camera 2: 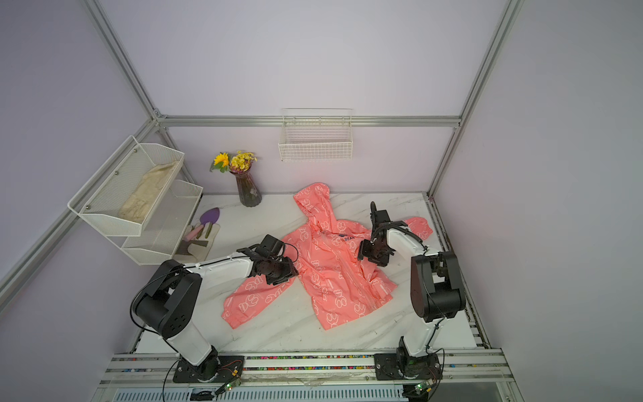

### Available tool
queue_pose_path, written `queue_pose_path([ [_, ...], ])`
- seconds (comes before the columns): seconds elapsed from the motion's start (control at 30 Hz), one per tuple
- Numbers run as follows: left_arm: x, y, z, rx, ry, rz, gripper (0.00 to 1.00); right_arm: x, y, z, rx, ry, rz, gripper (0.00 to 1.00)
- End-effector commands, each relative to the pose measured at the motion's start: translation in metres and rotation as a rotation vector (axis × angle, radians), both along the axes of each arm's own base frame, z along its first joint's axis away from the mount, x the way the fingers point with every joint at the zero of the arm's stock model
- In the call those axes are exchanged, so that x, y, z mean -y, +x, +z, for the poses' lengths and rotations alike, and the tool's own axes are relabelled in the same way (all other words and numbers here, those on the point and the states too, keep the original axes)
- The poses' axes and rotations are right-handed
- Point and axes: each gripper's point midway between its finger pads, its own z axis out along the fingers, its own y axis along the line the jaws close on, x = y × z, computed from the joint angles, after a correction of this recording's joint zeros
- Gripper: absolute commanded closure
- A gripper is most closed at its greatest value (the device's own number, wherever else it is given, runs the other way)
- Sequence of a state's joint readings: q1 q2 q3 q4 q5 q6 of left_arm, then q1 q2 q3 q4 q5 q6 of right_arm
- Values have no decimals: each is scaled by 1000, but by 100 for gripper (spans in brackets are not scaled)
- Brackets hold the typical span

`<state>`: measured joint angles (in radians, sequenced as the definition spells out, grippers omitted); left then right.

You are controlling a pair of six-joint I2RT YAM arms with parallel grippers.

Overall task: Unzip the jacket
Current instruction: Flatten out the jacket at the center of the board.

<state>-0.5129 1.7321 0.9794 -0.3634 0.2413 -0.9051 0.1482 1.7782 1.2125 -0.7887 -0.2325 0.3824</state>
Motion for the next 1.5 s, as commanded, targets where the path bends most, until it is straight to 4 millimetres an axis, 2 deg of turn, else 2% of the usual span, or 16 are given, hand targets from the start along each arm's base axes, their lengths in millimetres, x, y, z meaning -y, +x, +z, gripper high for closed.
queue_pose_path([
  [0.0,-17,30,-16,3,50,52,61,-22,24,8,62,109,6,51],
  [0.07,-40,49,-18,7,92,82,67,-32,33,14,80,168,7,68],
  [0.17,-78,76,-16,25,120,142,71,-53,52,32,137,301,10,82],
  [0.33,-133,112,6,93,175,208,74,-87,82,59,208,545,24,86],
  [0.43,-147,121,27,134,228,191,70,-87,88,54,186,579,3,83],
  [0.47,-148,121,32,142,237,184,63,-79,89,46,175,532,-22,78],
  [0.5,-147,119,37,146,235,175,56,-72,86,38,157,472,-24,73],
  [0.57,-142,109,43,146,212,161,36,-50,75,19,114,326,-18,59],
  [0.63,-136,92,45,134,200,149,26,-29,64,9,90,207,-12,45],
  [0.7,-125,71,44,122,192,133,21,-12,56,12,96,121,-15,36],
  [0.8,-98,34,36,82,173,87,15,6,46,30,130,23,-10,28],
  [0.93,-59,-8,24,36,122,36,12,15,36,68,200,-31,4,21],
  [1.03,-37,-28,15,23,34,53,10,10,22,93,244,3,29,16],
  [1.1,-29,-36,9,21,-17,73,9,9,8,98,240,8,42,14],
  [1.27,-28,-48,-6,12,-40,100,10,16,-19,73,187,-11,6,13],
  [1.47,-28,-57,-16,6,-67,137,25,24,-19,23,128,-34,-53,14],
])
